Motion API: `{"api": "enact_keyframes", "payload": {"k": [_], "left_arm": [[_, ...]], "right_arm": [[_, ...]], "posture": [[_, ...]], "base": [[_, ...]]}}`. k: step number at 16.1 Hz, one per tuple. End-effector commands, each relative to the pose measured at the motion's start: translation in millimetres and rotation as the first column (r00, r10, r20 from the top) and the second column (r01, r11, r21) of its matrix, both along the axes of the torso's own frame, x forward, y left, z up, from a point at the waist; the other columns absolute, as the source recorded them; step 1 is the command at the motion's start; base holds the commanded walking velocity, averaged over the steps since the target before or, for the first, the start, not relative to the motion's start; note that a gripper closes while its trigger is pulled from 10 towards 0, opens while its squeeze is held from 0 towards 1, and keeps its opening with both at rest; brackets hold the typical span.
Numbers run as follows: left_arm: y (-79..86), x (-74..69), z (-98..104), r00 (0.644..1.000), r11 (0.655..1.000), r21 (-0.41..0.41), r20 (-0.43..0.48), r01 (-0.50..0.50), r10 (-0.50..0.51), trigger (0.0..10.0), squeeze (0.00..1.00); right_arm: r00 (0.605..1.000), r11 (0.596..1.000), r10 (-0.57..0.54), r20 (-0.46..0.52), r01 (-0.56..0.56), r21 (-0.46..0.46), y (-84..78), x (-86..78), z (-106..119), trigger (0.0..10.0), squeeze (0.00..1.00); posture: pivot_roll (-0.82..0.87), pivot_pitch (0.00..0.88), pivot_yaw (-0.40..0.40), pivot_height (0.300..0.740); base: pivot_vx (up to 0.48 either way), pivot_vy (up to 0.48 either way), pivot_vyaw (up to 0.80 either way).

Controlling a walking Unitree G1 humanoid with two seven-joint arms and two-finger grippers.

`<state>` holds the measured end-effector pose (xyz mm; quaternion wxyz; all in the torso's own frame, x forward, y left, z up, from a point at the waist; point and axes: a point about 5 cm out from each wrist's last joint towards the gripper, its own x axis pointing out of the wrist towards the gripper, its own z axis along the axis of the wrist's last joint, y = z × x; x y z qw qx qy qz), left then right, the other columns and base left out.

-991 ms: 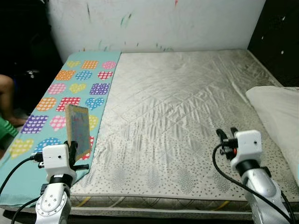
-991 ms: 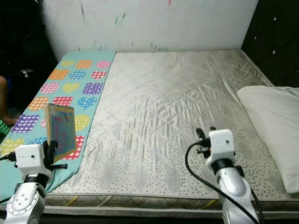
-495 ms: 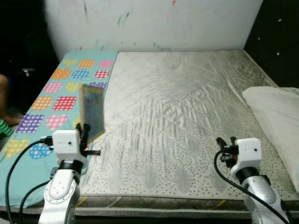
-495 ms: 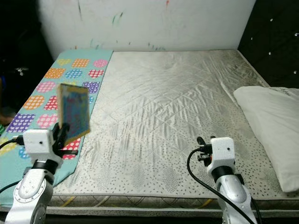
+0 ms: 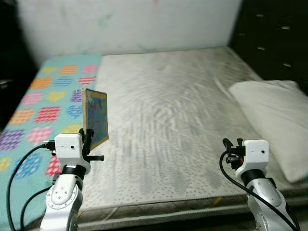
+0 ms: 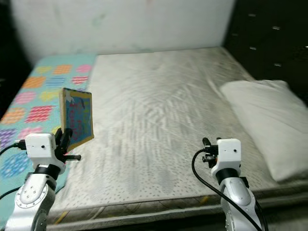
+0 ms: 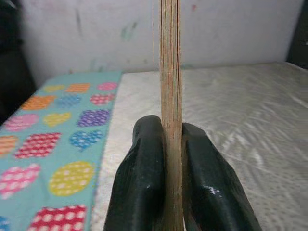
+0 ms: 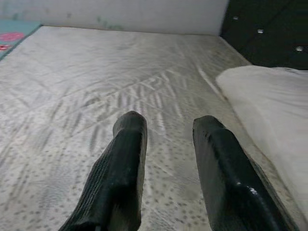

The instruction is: Clean up the room

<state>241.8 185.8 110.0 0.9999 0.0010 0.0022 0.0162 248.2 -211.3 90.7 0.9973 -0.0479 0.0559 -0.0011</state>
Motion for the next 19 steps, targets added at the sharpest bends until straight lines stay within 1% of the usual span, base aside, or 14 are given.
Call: {"api": "enact_keyframes", "payload": {"k": [1, 2, 4, 8, 13, 17, 19], "left_arm": [[-1.5, -0.4, 8, 1.0, 1.0, 0.006, 0.026, 0.001, -0.002, 10.0, 0.0], [-7.4, -3.5, 5, 1.0, 1.0, -0.005, 0.009, 0.01, -0.01, 10.0, 0.0], [-10.5, -0.9, 7, 0.999, 0.999, -0.003, 0.018, 0.039, -0.039, 10.0, 0.0], [-13.2, 2.4, 10, 0.998, 0.999, -0.002, 0.018, 0.054, -0.054, 10.0, 0.0], [-15.7, 0.1, 9, 0.998, 0.998, -0.013, 0.011, 0.06, -0.06, 10.0, 0.0], [-16.0, 1.1, 11, 0.998, 0.998, -0.012, 0.013, 0.064, -0.064, 10.0, 0.0], [-15.6, 1.1, 11, 0.998, 0.998, -0.012, 0.013, 0.062, -0.062, 10.0, 0.0]], "right_arm": [[1.0, 1.0, -0.005, 0.005, 0.005, 0.007, -0.2, 2.9, 3, 10.0, 0.0], [1.0, 1.0, -0.009, 0.012, 0.008, 0.011, 0.1, 5.0, 5, 10.0, 0.0], [1.0, 1.0, -0.007, 0.022, 0.007, 0.013, 1.7, 5.8, 7, 10.0, 0.0], [1.0, 1.0, -0.001, 0.02, 0.001, 0.011, 3.3, 4.8, 6, 10.0, 0.0], [1.0, 1.0, 0.003, 0.021, -0.003, 0.011, 3.9, 6.0, 7, 10.0, 0.0], [1.0, 1.0, 0.008, 0.02, -0.008, 0.009, 4.6, 6.6, 7, 10.0, 0.0], [1.0, 1.0, 0.011, 0.022, -0.011, 0.009, 5.6, 7.2, 7, 10.0, 0.0]], "posture": [[-0.17, 0.0, 0.041, 0.74], [-0.17, 0.0, 0.04, 0.74], [-0.17, 0.0, 0.038, 0.74], [-0.18, 0.0, 0.035, 0.74], [-0.18, 0.002, 0.034, 0.74], [-0.17, 0.006, 0.032, 0.74], [-0.17, 0.007, 0.031, 0.74]], "base": [[0.0, 0.0, -0.8], [0.0, 0.0, -0.8], [0.0, 0.0, -0.67], [0.0, 0.0, 0.0], [0.0, 0.0, 0.0], [0.0, 0.0, 0.0], [0.0, -0.247, 0.0]]}}
